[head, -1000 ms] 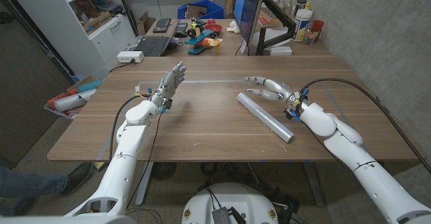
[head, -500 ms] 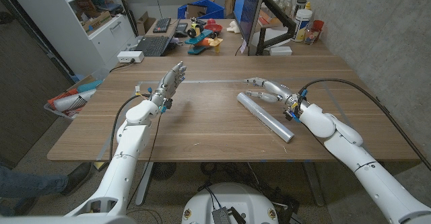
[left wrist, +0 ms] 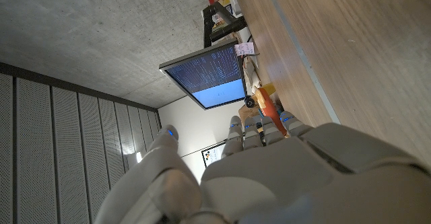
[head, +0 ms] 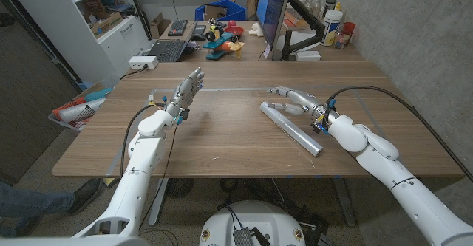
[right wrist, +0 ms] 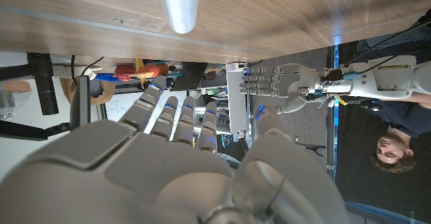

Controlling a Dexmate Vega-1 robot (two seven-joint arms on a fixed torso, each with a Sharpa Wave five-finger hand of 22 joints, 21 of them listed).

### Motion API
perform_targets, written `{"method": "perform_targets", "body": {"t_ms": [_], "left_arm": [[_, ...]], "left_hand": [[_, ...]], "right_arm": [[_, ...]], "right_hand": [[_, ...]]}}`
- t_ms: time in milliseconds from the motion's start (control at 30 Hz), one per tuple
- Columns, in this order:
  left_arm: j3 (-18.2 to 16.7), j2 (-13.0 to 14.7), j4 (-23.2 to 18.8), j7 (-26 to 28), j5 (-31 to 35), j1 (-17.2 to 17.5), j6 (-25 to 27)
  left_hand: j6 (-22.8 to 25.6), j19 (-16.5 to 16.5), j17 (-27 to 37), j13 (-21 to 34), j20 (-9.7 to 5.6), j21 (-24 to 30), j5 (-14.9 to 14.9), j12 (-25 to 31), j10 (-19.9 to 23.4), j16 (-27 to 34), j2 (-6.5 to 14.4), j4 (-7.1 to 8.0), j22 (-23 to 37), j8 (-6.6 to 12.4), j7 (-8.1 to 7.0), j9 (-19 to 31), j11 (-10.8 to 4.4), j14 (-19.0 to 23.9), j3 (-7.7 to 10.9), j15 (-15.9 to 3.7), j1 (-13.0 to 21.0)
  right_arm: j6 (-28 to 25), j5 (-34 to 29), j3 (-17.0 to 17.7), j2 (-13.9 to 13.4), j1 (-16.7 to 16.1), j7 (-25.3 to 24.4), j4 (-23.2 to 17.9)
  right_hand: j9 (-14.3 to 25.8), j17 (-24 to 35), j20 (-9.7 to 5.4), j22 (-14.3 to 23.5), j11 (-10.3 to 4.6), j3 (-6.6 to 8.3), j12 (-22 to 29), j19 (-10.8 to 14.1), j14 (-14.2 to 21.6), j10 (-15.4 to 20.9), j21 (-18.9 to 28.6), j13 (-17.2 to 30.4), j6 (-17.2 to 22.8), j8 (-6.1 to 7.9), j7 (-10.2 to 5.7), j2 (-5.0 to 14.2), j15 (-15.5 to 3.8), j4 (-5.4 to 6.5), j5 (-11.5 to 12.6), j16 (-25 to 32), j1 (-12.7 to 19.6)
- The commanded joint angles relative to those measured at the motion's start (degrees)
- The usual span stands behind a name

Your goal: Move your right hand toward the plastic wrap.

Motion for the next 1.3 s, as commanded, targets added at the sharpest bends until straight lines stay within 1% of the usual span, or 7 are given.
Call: {"method": "perform_targets", "body": {"t_ms": [33, 533, 633, 767, 833, 1000, 1300], "left_arm": [[0.1, -0.1, -0.2, 0.1, -0.1, 0.3, 0.0], [0.1, 0.1, -0.4, 0.3, 0.1, 0.6, 0.3], [0.1, 0.1, -0.4, 0.3, 0.1, 0.6, 0.3], [0.0, 0.1, -0.2, 0.3, 0.1, 0.5, 0.2], [-0.1, 0.0, -0.1, 0.3, 0.0, 0.5, 0.1], [0.0, 0.0, 0.3, 0.2, 0.0, 0.4, 0.1], [0.2, 0.0, 1.2, 0.0, 0.1, -0.1, -0.3]], "left_hand": [[0.0, -0.1, 0.2, 0.0, -0.40, -0.2, -0.2, 0.2, -0.2, 0.3, 0.6, -0.21, 0.3, 0.30, -0.26, 0.1, -0.20, 0.1, 0.04, -0.29, -0.1], [0.1, 0.0, 0.2, -0.1, -0.62, -0.5, -0.3, 0.2, -0.3, 0.2, 0.6, -0.34, 0.3, 0.30, -0.29, 0.1, -0.06, 0.1, 0.01, -0.08, -0.2], [0.1, 0.0, 0.2, -0.1, -0.46, -0.6, -0.3, 0.2, -0.3, 0.3, 0.7, -0.36, 0.3, 0.29, -0.26, 0.1, -0.03, 0.1, 0.01, -0.08, -0.2], [0.1, 0.0, 0.2, -0.1, -0.43, -0.6, -0.3, 0.2, -0.3, 0.3, 0.7, -0.38, 0.3, 0.29, -0.32, 0.1, 0.04, 0.1, 0.01, -0.09, -0.2], [0.1, 0.0, 0.2, -0.1, -0.41, -0.6, -0.3, 0.2, -0.3, 0.3, 0.7, -0.40, 0.3, 0.27, -0.29, 0.1, 0.00, 0.1, 0.01, -0.08, -0.2], [0.1, 0.0, 0.2, -0.1, -0.28, -0.7, -0.3, 0.2, -0.2, 0.2, 0.7, -0.43, 0.3, 0.26, -0.32, 0.1, -0.07, 0.0, -0.01, -0.06, -0.2], [0.1, 0.0, 0.2, -0.1, -0.14, -0.9, -0.3, 0.2, -0.3, 0.2, 0.7, -0.49, 0.3, 0.27, -0.22, 0.1, -0.07, 0.0, -0.02, -0.06, -0.2]], "right_arm": [[-1.5, -3.2, -0.9, -1.3, -0.1, -0.4, -1.3], [-3.2, -5.4, -1.6, -2.5, -0.4, -0.4, -2.5], [-3.7, -6.2, -1.9, -2.9, -0.4, -0.2, -2.8], [-4.1, -7.1, -2.4, -3.2, -0.1, -0.1, -2.9], [-4.5, -7.8, -2.6, -3.3, -0.1, -0.3, -3.0], [-5.7, -9.9, -3.3, -3.8, -0.1, -0.6, -3.7], [-7.4, -11.5, -4.0, -4.5, -0.4, -0.5, -4.6]], "right_hand": [[0.1, -0.1, 0.03, 0.2, -0.55, 0.33, 0.2, -0.3, 0.0, 0.1, -0.1, 0.1, 0.3, -0.07, -0.25, -0.41, 0.05, 0.04, 0.4, 0.2, 0.1], [0.1, -0.2, -0.11, 0.2, -0.66, 0.40, 0.3, -0.7, 0.0, 0.1, -0.1, 0.2, 0.3, -0.06, -0.35, -0.36, 0.06, 0.15, 0.4, 0.4, 0.0], [0.1, -0.2, -0.09, 0.2, -0.56, 0.41, 0.3, -0.8, 0.1, 0.2, -0.1, 0.2, 0.3, -0.06, -0.34, -0.37, 0.05, 0.17, 0.5, 0.4, -0.1], [0.1, -0.3, -0.07, 0.2, -0.74, 0.42, 0.3, -0.8, 0.0, 0.2, 0.0, 0.2, 0.3, -0.07, -0.39, -0.38, -0.02, 0.18, 0.5, 0.4, -0.1], [0.1, -0.3, -0.11, 0.2, -0.51, 0.43, 0.3, -0.8, 0.1, 0.2, 0.0, 0.2, 0.3, -0.07, -0.37, -0.39, -0.01, 0.19, 0.5, 0.5, -0.1], [0.1, -0.3, -0.16, 0.2, -0.57, 0.45, 0.3, -0.7, 0.2, 0.2, 0.1, 0.2, 0.3, -0.06, -0.38, -0.39, -0.19, 0.20, 0.5, 0.5, -0.1], [0.1, -0.4, -0.12, 0.1, -0.75, 0.51, 0.4, -0.6, 0.6, 0.4, 0.2, 0.2, 0.5, 0.04, -0.44, -0.35, -0.38, 0.24, 0.5, 0.7, -0.2]]}}
